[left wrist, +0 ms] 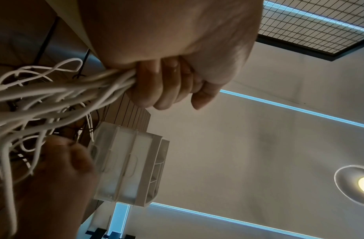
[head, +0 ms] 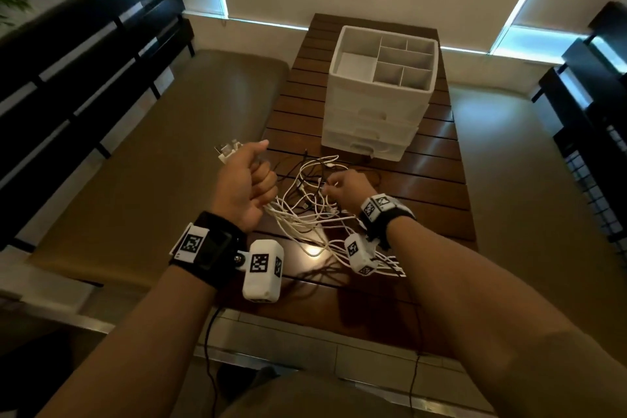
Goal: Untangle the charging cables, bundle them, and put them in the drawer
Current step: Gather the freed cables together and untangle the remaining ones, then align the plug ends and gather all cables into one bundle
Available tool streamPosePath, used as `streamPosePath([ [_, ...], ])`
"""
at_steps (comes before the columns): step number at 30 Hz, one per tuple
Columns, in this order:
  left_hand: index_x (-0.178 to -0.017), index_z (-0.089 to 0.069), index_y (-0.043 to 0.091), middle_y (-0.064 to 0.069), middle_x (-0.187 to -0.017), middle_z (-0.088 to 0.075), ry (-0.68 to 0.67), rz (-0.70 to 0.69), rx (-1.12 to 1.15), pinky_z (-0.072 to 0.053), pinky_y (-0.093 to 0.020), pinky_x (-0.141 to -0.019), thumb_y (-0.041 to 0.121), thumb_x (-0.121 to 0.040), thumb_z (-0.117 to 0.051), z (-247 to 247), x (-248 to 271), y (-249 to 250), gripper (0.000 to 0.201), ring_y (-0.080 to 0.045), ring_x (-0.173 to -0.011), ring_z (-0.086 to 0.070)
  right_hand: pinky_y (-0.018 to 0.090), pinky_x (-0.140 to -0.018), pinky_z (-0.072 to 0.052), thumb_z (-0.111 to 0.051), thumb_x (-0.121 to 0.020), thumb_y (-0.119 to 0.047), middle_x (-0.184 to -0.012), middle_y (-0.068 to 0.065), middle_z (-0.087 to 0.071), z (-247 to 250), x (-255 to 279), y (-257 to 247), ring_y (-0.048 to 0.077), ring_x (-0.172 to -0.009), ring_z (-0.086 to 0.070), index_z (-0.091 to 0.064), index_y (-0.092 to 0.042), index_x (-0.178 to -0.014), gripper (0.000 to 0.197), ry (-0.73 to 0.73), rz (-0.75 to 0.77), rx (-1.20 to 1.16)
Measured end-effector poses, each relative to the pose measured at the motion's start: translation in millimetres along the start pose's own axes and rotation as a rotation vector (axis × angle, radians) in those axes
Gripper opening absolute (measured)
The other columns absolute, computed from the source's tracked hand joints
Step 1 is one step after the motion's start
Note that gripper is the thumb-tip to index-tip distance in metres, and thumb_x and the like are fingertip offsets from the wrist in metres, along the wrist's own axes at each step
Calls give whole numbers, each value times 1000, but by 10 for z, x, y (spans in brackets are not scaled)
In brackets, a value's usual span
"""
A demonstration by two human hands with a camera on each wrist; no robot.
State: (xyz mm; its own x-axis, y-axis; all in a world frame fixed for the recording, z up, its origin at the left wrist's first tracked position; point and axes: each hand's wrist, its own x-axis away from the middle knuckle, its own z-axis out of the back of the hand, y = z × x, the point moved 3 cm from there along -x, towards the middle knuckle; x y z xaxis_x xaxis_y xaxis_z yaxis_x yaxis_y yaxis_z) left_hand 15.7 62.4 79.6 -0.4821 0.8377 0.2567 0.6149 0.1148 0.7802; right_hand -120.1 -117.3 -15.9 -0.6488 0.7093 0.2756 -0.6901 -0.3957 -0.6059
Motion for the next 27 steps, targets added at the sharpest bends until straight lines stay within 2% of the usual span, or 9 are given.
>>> streamPosePath([
  [2, -65, -20, 23, 7, -44, -18, -4, -4, 8, -16, -18, -31, 24, -106, -51, -7, -11, -14, 52, -8, -32, -15, 15, -59, -44, -66, -101, -33, -93, 0, -75, 278, 20, -99, 5, -70, -62, -79, -15, -103, 22, 188, 54, -157],
  [5, -65, -22, 23, 7, -44, -19, -8, -4, 13, -16, -18, -31, 28, -107, -52, -32, -36, -58, 52, -8, -33, -15, 30, -73, -50, -62, -98, -49, -96, 4, -71, 737, 146, -284, 16, -80, -66, -80, -25, -104, 31, 454, 152, -286],
  [7, -63, -26, 23, 7, -44, -20, -9, -4, -11, -16, -19, -32, 31, -107, -53, -71, -45, -101, 52, -8, -33, -16, 35, -60, -54, -62, -100, -46, -96, 9, -67, 933, 282, -433, 21, -70, -68, -79, -23, -101, 28, 464, 201, -371],
  [9, -62, -28, 23, 7, -44, -21, -3, -6, -37, -16, -20, -32, 35, -106, -54, -111, -43, -132, 53, -8, -34, -17, 35, -53, -57, -60, -105, -30, -96, 14, -66, 1111, 464, -591, 23, -66, -68, -75, -10, -106, 25, 437, 232, -569],
  [13, -65, -43, 19, 7, -46, -24, 10, -35, -46, -17, -20, -32, 41, -105, -57, -222, -41, -116, 47, -7, -34, -18, 45, -67, -65, -57, -107, -27, -100, 27, -68, 1559, 854, -922, 36, -82, -73, -72, -9, -111, 23, 570, 424, -824],
  [15, -77, -60, 16, 8, -46, -23, -12, -50, -62, -18, -20, -33, 43, -106, -55, -305, -31, -96, 40, -6, -35, -18, 49, -69, -65, -59, -106, -26, -99, 27, -69, 1640, 964, -1007, 42, -84, -73, -74, -9, -111, 23, 627, 477, -869],
  [18, -98, -72, 11, 7, -50, -19, -86, -53, -72, -19, -21, -33, 45, -107, -52, -445, 14, -61, 41, -6, -37, -18, 57, -74, -64, -61, -105, -24, -99, 23, -71, 1607, 1078, -1056, 38, -86, -74, -73, -3, -114, 26, 616, 521, -841],
  [23, -126, -71, 10, 6, -54, -21, -144, -64, -124, -19, -22, -36, 49, -107, -51, -601, 52, -14, 48, -7, -42, -17, 54, -89, -62, -58, -106, -14, -104, 22, -73, 1809, 1288, -1338, 36, -100, -74, -70, 4, -117, 24, 614, 750, -828],
  [27, -127, -70, 11, 6, -53, -22, -127, -86, -97, -18, -23, -37, 44, -109, -51, -680, 54, -15, 43, -7, -41, -18, 54, -86, -61, -61, -104, -19, -103, 20, -74, 1893, 1246, -1405, 32, -97, -74, -73, 0, -115, 25, 627, 772, -647],
])
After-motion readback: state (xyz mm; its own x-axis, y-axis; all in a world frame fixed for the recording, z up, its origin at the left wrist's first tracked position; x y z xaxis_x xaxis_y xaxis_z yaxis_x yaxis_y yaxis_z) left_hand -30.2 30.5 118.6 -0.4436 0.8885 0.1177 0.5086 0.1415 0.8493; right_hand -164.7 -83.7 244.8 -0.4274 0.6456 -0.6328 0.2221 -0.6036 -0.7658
